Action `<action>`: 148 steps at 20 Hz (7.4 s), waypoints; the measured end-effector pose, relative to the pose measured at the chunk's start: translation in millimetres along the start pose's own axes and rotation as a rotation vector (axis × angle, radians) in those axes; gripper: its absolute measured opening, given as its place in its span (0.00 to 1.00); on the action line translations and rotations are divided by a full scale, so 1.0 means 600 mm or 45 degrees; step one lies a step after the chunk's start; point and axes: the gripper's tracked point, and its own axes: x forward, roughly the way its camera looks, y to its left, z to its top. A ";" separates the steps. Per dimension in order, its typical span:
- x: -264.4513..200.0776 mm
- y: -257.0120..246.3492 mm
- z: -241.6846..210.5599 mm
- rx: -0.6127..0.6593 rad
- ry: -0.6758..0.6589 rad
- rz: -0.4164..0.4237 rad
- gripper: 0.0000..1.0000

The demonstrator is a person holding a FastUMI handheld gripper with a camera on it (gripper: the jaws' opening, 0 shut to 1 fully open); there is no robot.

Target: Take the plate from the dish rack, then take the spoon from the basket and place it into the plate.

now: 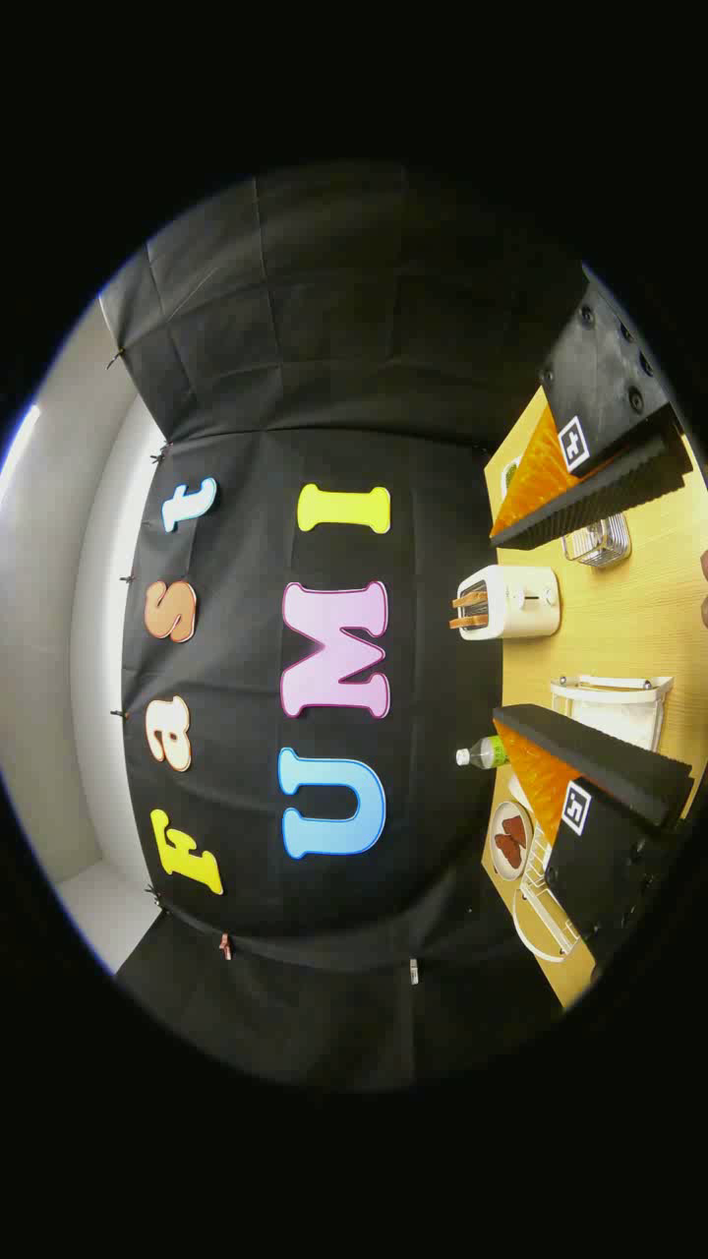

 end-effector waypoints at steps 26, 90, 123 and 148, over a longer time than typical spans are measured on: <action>0.035 0.071 -0.035 -0.078 0.110 0.154 0.98; 0.216 0.321 -0.235 -0.108 1.156 0.194 0.28; -0.062 -0.204 -0.378 0.479 1.261 0.366 0.28; 0.099 -0.254 -0.370 0.182 0.669 0.437 0.98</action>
